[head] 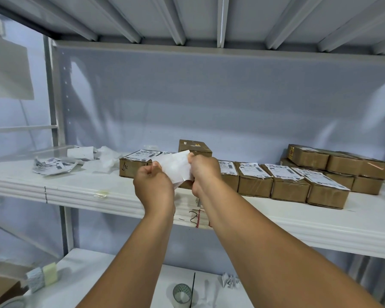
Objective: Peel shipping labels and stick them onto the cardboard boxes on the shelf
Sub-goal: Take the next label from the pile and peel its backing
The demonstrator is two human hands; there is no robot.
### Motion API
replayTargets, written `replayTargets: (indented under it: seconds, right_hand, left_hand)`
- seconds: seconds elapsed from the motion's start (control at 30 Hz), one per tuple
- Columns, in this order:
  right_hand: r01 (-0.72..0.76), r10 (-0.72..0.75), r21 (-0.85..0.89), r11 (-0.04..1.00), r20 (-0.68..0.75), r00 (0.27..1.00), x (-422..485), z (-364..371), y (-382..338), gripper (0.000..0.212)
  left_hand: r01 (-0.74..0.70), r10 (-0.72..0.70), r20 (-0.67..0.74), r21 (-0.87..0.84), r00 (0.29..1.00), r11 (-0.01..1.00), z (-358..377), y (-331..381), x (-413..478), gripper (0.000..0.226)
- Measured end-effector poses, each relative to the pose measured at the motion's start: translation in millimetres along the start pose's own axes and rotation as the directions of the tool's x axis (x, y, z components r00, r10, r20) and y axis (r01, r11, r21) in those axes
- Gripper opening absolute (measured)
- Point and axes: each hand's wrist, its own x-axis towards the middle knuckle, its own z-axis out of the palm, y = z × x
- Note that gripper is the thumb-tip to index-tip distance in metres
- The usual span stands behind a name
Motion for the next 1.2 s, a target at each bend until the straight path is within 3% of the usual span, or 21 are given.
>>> replayTargets:
  seconds: [0.17, 0.5, 0.67, 0.83, 1.03, 1.2]
  right_hand:
    - [-0.013, 0.012, -0.024, 1.0, -0.042, 0.999, 6.0, -1.9, 8.2, 0.021]
    - [-0.11, 0.109, -0.017, 0.994, -0.069, 0.992, 11.1, -18.8, 12.1, 0.004]
    - [-0.127, 0.123, -0.024, 0.992, -0.102, 0.987, 17.6, -27.0, 17.0, 0.027]
    - [-0.159, 0.155, -0.019, 0.987, -0.131, 0.979, 21.2, -29.7, 14.9, 0.004]
    - [-0.165, 0.161, -0.017, 0.986, -0.139, 0.977, 29.1, -31.9, 21.0, 0.002]
    - [-0.117, 0.111, -0.028, 0.993, -0.166, 0.98, 38.4, -33.7, 29.6, 0.013]
  left_hand:
    - [-0.016, 0.017, -0.011, 0.053, 1.0, 0.998, -1.5, -6.8, -2.2, 0.029]
    - [-0.005, 0.007, -0.016, 0.123, 1.0, 0.992, 2.9, -18.8, -7.4, 0.023]
    - [0.018, -0.018, 0.003, 0.146, 1.0, 0.989, 5.8, -24.8, -7.5, 0.022]
    - [0.004, -0.007, 0.013, 0.155, 1.0, 0.988, 9.4, -25.8, -8.9, 0.023]
    - [0.025, -0.027, 0.013, 0.164, 1.0, 0.986, 10.3, -28.6, -9.9, 0.021]
    - [0.013, -0.02, 0.034, 0.197, 0.999, 0.98, 5.0, -31.0, -8.8, 0.02]
